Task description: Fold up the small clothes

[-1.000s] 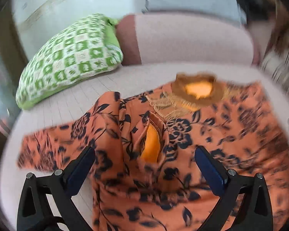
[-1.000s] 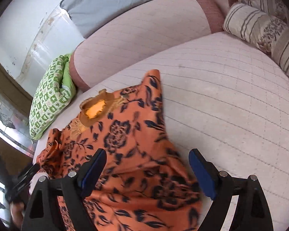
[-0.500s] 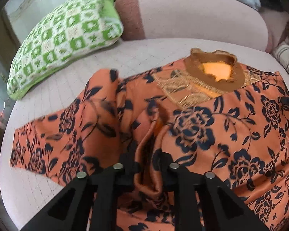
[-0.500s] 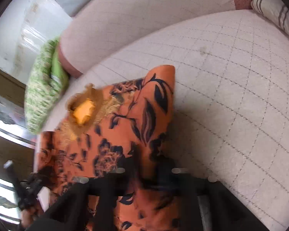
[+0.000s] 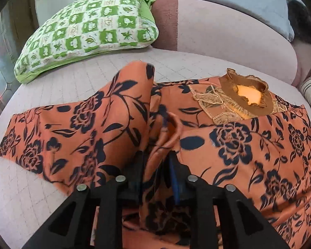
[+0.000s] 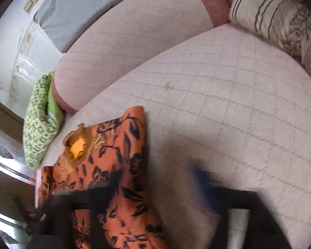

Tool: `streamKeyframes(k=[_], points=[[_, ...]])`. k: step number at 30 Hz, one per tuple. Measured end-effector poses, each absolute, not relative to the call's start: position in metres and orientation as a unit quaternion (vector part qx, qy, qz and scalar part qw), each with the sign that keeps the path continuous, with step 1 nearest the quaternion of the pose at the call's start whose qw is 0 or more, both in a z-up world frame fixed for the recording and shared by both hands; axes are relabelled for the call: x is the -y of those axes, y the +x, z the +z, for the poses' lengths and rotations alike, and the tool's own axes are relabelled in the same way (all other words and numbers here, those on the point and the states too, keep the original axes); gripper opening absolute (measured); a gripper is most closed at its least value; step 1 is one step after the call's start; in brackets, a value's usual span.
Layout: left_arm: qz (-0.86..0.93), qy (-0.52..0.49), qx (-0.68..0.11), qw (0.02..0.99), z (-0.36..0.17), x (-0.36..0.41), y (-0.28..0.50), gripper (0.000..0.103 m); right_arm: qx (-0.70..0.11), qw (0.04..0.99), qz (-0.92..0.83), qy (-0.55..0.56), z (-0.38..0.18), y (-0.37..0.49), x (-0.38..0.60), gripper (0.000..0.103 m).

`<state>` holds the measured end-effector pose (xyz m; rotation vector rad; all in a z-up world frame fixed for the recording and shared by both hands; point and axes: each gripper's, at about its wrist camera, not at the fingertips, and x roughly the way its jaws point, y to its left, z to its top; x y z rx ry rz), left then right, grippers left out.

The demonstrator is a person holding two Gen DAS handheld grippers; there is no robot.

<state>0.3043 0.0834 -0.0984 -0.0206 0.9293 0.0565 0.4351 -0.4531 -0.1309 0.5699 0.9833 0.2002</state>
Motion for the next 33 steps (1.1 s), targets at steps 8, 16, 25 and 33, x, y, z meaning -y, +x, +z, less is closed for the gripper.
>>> streamKeyframes(k=[8, 16, 25, 33], points=[[0.004, 0.028, -0.454, 0.891, -0.101, -0.067, 0.309, 0.024, -0.539, 0.788, 0.156, 0.252, -0.155, 0.491, 0.389, 0.011], [0.007, 0.018, -0.451, 0.892, -0.114, -0.057, 0.333, 0.007, -0.481, 0.838, 0.121, 0.225, -0.137, 0.484, 0.419, 0.017], [0.019, 0.003, -0.421, 0.907, -0.089, -0.073, 0.314, 0.019, -0.442, 0.845, 0.112, 0.279, -0.110, 0.433, 0.450, 0.061], [-0.011, -0.029, -0.459, 0.888, -0.103, -0.079, 0.301, 0.030, -0.539, 0.762, 0.195, 0.300, -0.158, 0.409, 0.405, 0.050]])
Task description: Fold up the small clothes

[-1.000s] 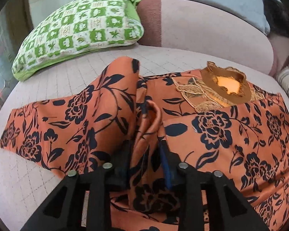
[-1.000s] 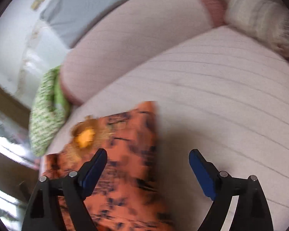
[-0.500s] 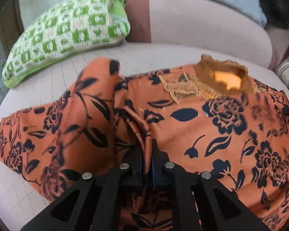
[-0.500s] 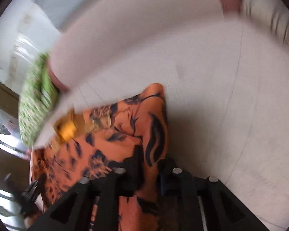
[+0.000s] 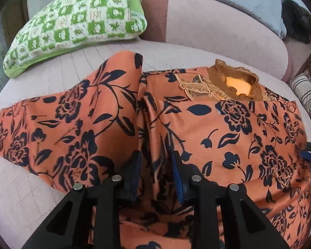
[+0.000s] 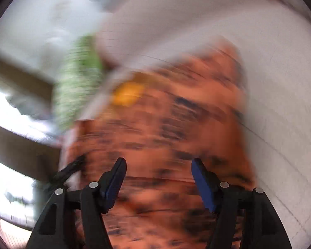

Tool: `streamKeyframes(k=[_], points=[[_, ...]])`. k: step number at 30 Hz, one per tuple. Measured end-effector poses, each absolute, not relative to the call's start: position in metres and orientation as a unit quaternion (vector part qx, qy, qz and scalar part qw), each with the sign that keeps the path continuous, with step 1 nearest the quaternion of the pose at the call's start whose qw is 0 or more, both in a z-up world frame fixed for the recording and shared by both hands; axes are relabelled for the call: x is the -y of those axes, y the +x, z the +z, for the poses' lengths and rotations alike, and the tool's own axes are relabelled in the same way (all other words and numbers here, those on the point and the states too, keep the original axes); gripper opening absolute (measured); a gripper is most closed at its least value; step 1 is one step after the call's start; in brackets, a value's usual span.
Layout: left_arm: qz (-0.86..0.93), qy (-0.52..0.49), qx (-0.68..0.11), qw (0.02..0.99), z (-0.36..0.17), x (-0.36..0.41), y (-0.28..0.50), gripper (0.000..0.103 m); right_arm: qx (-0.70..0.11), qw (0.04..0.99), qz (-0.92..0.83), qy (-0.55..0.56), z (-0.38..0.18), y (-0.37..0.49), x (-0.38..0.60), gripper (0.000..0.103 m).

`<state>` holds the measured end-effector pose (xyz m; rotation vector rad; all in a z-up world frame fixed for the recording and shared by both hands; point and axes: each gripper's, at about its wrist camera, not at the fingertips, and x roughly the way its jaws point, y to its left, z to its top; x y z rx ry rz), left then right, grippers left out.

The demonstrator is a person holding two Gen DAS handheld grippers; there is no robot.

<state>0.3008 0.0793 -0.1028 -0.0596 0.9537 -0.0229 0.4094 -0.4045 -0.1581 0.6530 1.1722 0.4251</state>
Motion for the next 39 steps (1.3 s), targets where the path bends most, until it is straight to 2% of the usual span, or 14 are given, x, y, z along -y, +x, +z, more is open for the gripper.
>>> streamKeyframes(k=[1, 3, 4, 5, 7, 8, 11, 18, 26, 27, 29, 30, 33, 39], points=[[-0.016, -0.034, -0.454, 0.890, -0.096, -0.081, 0.296, 0.030, -0.530, 0.748, 0.173, 0.361, -0.170, 0.407, 0.423, 0.033], [-0.034, -0.049, -0.426, 0.903, -0.074, -0.087, 0.287, 0.031, -0.509, 0.738, 0.173, 0.408, -0.163, 0.396, 0.437, 0.038], [-0.033, -0.054, -0.417, 0.907, -0.067, -0.091, 0.284, 0.035, -0.504, 0.750, 0.187, 0.386, -0.151, 0.394, 0.431, 0.048], [-0.035, -0.068, -0.409, 0.909, -0.060, -0.097, 0.280, 0.039, -0.495, 0.760, 0.201, 0.370, -0.141, 0.392, 0.426, 0.065], [-0.032, -0.126, -0.393, 0.910, -0.050, -0.120, 0.271, 0.055, -0.465, 0.775, 0.225, 0.364, -0.128, 0.393, 0.421, 0.077], [-0.025, -0.150, -0.390, 0.908, -0.048, -0.133, 0.268, 0.056, -0.458, 0.786, 0.219, 0.354, -0.130, 0.397, 0.422, 0.081], [0.011, -0.225, -0.382, 0.896, -0.051, -0.183, 0.254, 0.059, -0.485, 0.783, 0.145, 0.362, -0.159, 0.408, 0.432, 0.068], [0.132, -0.396, -0.361, 0.834, -0.099, -0.322, 0.226, 0.059, -0.434, 0.845, 0.174, 0.261, -0.100, 0.349, 0.410, 0.070], [0.191, -0.412, -0.357, 0.816, -0.117, -0.373, 0.252, 0.058, -0.418, 0.856, 0.194, 0.234, -0.109, 0.308, 0.379, 0.070], [0.202, -0.397, -0.370, 0.815, -0.115, -0.372, 0.258, 0.053, -0.419, 0.855, 0.196, 0.234, -0.111, 0.307, 0.376, 0.070], [0.225, -0.370, -0.386, 0.815, -0.114, -0.373, 0.267, 0.011, -0.415, 0.858, 0.200, 0.228, -0.111, 0.307, 0.371, 0.070], [0.228, -0.380, -0.393, 0.806, -0.119, -0.377, 0.268, 0.005, -0.416, 0.859, 0.200, 0.224, -0.111, 0.308, 0.369, 0.070], [0.234, -0.378, -0.393, 0.805, -0.113, -0.377, 0.266, 0.004, -0.416, 0.857, 0.202, 0.227, -0.115, 0.309, 0.370, 0.070], [0.156, -0.217, -0.281, 0.922, 0.012, -0.260, 0.249, 0.004, -0.395, 0.867, 0.188, 0.239, -0.110, 0.304, 0.382, 0.070]])
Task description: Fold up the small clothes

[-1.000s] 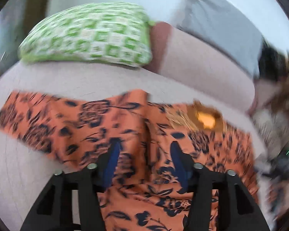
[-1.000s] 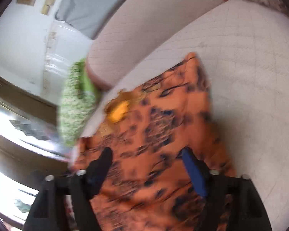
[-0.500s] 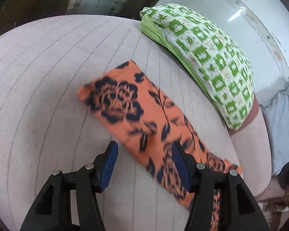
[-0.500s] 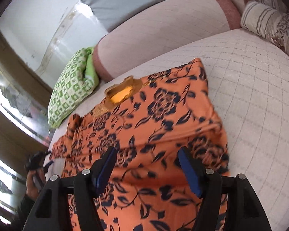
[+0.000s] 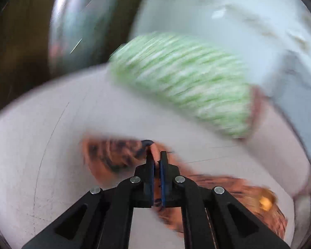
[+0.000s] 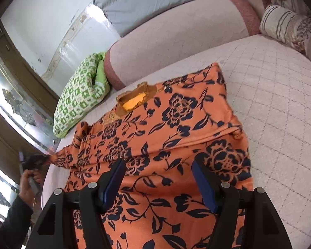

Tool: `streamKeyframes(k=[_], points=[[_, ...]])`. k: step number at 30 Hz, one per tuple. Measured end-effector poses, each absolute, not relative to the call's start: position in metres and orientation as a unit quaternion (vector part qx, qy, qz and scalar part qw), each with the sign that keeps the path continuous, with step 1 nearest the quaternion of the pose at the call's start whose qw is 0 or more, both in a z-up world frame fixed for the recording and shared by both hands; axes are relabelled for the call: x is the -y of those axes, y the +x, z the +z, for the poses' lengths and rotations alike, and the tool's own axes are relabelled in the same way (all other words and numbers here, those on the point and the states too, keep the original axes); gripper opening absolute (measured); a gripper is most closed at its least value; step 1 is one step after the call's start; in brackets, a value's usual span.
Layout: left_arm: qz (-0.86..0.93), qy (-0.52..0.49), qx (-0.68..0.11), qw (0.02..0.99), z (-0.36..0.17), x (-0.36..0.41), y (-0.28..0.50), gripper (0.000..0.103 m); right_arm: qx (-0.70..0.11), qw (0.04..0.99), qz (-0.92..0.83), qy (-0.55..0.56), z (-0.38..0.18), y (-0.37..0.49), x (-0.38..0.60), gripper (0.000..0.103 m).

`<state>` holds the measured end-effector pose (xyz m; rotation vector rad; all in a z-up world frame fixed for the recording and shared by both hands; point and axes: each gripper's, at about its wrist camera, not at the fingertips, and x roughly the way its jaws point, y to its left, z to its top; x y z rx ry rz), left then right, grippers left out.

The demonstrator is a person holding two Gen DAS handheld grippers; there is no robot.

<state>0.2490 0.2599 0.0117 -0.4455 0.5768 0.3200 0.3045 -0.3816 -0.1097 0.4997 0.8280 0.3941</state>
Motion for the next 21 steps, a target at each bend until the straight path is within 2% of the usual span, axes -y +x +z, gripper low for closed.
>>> streamKeyframes(k=[4, 8, 9, 11, 12, 13, 15, 18, 21], points=[[0.023, -0.122, -0.206, 0.971, 0.083, -0.133, 0.242, 0.004, -0.387, 0.870, 0.181, 0.245, -0.107, 0.302, 0.387, 0.070], [-0.105, -0.053, -0.191, 0.974, 0.104, 0.000, 0.251, 0.005, -0.379, 0.873, 0.174, 0.251, -0.106, 0.298, 0.394, 0.070], [-0.149, -0.025, -0.218, 0.964, 0.093, 0.041, 0.260, 0.011, -0.379, 0.872, 0.172, 0.259, -0.106, 0.298, 0.398, 0.071], [-0.188, -0.005, -0.264, 0.946, 0.063, 0.082, 0.269, 0.048, -0.379, 0.869, 0.167, 0.271, -0.108, 0.299, 0.404, 0.080], [-0.198, 0.001, -0.304, 0.932, 0.041, 0.096, 0.276, 0.072, -0.381, 0.867, 0.158, 0.279, -0.109, 0.299, 0.408, 0.081], [-0.198, 0.008, -0.354, 0.914, 0.013, 0.103, 0.279, 0.072, -0.382, 0.865, 0.155, 0.286, -0.110, 0.300, 0.411, 0.081], [-0.190, 0.004, -0.383, 0.904, -0.015, 0.093, 0.276, 0.072, -0.379, 0.861, 0.151, 0.302, -0.111, 0.300, 0.419, 0.081], [-0.149, 0.007, -0.396, 0.906, -0.043, 0.049, 0.266, 0.072, -0.373, 0.855, 0.149, 0.328, -0.110, 0.299, 0.432, 0.081], [-0.057, 0.054, -0.401, 0.913, -0.067, -0.008, 0.259, 0.072, -0.370, 0.849, 0.164, 0.340, -0.105, 0.302, 0.433, 0.081]])
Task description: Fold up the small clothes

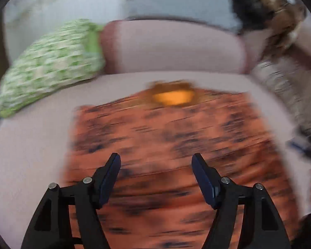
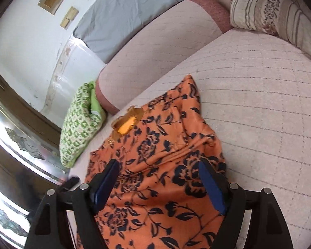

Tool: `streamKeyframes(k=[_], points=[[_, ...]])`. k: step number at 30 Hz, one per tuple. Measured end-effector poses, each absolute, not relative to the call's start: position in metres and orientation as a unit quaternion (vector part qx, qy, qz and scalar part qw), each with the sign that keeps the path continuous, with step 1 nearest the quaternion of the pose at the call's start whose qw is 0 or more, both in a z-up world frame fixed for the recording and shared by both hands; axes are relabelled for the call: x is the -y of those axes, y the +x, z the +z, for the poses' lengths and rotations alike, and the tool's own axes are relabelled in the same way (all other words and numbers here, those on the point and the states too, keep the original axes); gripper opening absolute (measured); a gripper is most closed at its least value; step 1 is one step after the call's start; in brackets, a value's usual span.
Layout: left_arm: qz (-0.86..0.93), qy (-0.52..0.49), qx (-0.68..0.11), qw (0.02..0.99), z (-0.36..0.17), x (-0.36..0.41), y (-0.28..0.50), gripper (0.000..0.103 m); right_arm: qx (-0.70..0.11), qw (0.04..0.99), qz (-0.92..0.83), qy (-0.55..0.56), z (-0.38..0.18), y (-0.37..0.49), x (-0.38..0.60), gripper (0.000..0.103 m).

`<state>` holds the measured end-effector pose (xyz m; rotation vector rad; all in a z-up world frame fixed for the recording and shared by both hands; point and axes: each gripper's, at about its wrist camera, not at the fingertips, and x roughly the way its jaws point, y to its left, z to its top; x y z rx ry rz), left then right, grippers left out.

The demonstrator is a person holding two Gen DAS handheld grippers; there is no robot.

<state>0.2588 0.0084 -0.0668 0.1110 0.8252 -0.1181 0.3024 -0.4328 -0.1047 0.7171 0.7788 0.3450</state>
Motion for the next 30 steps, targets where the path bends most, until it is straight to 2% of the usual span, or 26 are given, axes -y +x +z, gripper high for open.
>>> streamKeyframes(k=[5, 14, 18, 21, 23, 24, 25, 26, 29, 30], points=[[0.008, 0.041, -0.435, 0.899, -0.093, -0.077, 0.264, 0.072, -0.395, 0.841, 0.188, 0.318, -0.097, 0.332, 0.411, 0.081], [0.022, 0.007, -0.440, 0.898, -0.123, -0.106, 0.265, 0.069, -0.491, 0.798, 0.161, 0.310, -0.123, 0.430, 0.393, 0.080], [0.021, -0.007, -0.431, 0.902, -0.121, -0.109, 0.272, 0.055, -0.501, 0.809, 0.141, 0.274, -0.123, 0.448, 0.388, 0.077], [0.028, -0.033, -0.443, 0.895, -0.128, -0.116, 0.277, 0.045, -0.528, 0.806, 0.128, 0.233, -0.132, 0.458, 0.376, 0.070], [0.031, -0.041, -0.440, 0.896, -0.130, -0.118, 0.276, 0.043, -0.537, 0.806, 0.117, 0.221, -0.141, 0.459, 0.372, 0.066], [0.030, -0.050, -0.438, 0.897, -0.130, -0.119, 0.275, 0.038, -0.533, 0.809, 0.117, 0.219, -0.140, 0.457, 0.371, 0.064], [0.028, -0.054, -0.436, 0.898, -0.129, -0.118, 0.275, 0.033, -0.533, 0.810, 0.115, 0.214, -0.140, 0.456, 0.369, 0.055], [0.030, -0.053, -0.434, 0.899, -0.129, -0.117, 0.274, 0.032, -0.535, 0.811, 0.113, 0.208, -0.140, 0.456, 0.368, 0.039], [0.032, -0.044, -0.431, 0.900, -0.129, -0.112, 0.273, 0.027, -0.545, 0.810, 0.105, 0.191, -0.144, 0.457, 0.369, 0.020], [0.032, -0.047, -0.434, 0.899, -0.130, -0.113, 0.274, 0.026, -0.547, 0.810, 0.102, 0.186, -0.144, 0.457, 0.371, 0.018]])
